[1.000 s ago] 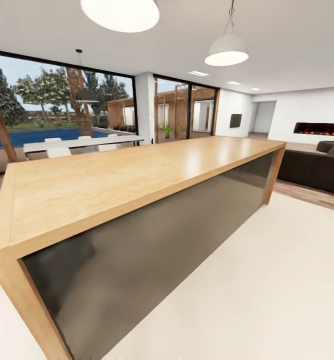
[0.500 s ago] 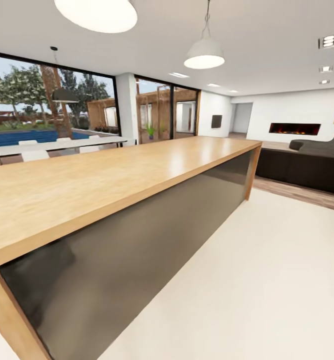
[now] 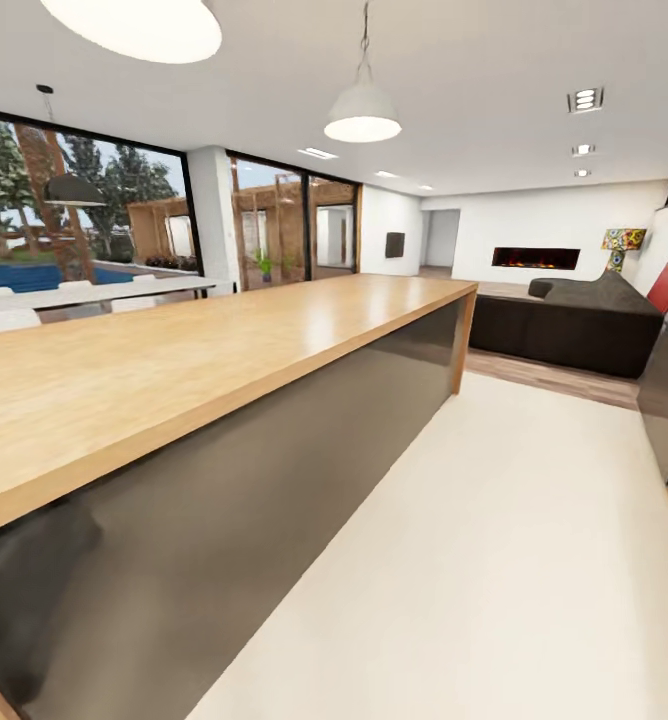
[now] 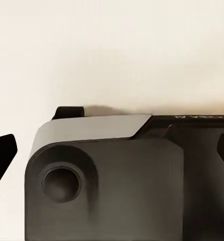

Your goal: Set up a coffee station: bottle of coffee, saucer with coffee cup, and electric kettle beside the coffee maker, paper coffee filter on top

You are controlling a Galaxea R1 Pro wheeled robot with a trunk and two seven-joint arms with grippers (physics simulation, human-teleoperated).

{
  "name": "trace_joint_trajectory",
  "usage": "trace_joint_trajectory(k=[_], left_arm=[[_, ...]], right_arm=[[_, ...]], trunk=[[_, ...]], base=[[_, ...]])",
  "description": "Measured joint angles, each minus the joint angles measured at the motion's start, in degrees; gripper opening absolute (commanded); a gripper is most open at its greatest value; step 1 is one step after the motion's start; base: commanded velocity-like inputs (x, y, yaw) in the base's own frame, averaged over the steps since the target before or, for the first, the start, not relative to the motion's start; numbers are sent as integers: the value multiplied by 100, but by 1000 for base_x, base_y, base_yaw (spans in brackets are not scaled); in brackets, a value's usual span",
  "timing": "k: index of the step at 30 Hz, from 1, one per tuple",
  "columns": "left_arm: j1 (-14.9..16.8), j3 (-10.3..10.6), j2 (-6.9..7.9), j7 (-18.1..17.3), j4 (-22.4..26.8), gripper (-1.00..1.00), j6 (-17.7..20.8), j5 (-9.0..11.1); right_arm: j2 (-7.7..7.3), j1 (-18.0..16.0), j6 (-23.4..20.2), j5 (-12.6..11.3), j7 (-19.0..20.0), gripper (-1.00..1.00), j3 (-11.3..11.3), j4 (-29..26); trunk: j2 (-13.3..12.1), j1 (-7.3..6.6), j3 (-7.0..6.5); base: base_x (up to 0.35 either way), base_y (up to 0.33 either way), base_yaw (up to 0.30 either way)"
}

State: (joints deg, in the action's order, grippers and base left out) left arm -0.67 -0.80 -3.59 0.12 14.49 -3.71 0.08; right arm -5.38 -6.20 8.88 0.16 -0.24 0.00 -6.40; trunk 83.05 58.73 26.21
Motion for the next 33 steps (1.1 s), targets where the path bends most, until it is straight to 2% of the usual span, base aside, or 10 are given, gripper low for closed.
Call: trace_joint_trajectory(k=[33], left_arm=[[0, 0, 0, 2, 0, 100, 0, 0]], right_arm=[[1, 0, 6, 0, 0, 100, 8, 0]], trunk=[[0, 0, -87]], base=[[0, 0, -242]])
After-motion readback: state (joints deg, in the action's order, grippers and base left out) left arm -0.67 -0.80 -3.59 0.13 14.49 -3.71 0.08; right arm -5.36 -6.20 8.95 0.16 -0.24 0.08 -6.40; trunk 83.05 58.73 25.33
